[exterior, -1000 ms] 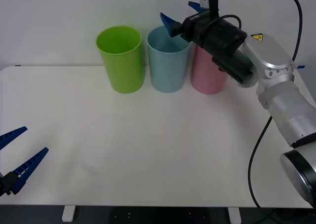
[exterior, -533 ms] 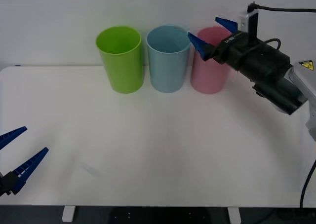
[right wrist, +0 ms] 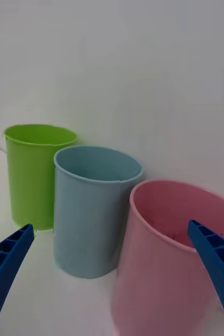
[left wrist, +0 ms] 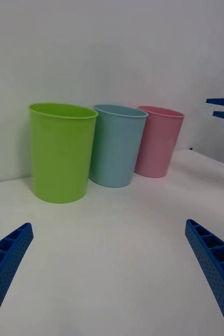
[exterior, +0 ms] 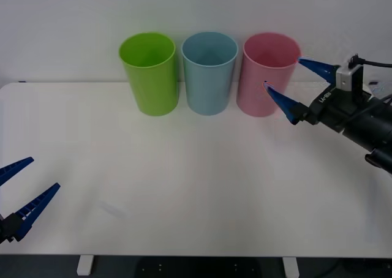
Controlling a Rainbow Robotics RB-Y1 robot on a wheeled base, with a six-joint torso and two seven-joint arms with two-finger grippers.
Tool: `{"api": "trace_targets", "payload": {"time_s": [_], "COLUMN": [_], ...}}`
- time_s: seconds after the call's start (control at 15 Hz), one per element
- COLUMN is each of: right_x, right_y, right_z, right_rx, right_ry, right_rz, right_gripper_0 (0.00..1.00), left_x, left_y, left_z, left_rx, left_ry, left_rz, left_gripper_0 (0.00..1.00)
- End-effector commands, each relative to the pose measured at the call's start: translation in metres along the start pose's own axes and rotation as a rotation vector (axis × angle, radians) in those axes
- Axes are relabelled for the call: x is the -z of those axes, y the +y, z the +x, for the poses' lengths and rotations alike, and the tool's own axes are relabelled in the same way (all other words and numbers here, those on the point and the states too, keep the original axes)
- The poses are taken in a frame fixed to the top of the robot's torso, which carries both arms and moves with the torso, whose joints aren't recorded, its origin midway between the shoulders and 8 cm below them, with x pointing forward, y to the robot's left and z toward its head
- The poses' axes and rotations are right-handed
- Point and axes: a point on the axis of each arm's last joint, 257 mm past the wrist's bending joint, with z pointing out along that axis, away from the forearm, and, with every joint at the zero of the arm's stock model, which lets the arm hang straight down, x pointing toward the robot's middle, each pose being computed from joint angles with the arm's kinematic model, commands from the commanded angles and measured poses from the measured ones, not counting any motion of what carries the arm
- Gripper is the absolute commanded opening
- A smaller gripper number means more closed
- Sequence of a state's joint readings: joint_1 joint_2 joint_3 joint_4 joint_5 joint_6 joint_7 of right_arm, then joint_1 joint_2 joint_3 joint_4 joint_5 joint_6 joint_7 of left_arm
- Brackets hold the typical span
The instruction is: Grasp the object on the table and drop it into the matching bin: aluminum can to the light blue bin, PET bottle to the pink bin.
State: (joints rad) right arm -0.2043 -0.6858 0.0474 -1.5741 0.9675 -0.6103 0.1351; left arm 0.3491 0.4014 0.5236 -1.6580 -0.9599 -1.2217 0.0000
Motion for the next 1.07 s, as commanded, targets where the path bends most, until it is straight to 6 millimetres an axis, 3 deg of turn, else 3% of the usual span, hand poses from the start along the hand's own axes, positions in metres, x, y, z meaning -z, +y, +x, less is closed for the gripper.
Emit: {"api": "trace_targets", "payload": {"time_s": [0.07,0.53,1.07], "right_x": [0.032,0.094,0.143], "right_y": [0.008,0.029,0.058], "right_z": [0.017,0.044,0.061], "right_rx": [0.037,0.016,-0.061], "right_ry": [0.024,0.077,0.122], "right_rz": [-0.017,-0.052,-0.070], "right_gripper_0": [1.00,1.00,1.00], "left_x": [0.000,0.000,0.000], "left_y": [0.000,0.000,0.000], "left_z": [0.000,0.000,0.000], "left_rx": [0.000,0.000,0.000], "left_ry": [0.000,0.000,0.000], "left_rz": [0.000,0.000,0.000], "left_gripper_0": [1.00,1.00,1.00]}}
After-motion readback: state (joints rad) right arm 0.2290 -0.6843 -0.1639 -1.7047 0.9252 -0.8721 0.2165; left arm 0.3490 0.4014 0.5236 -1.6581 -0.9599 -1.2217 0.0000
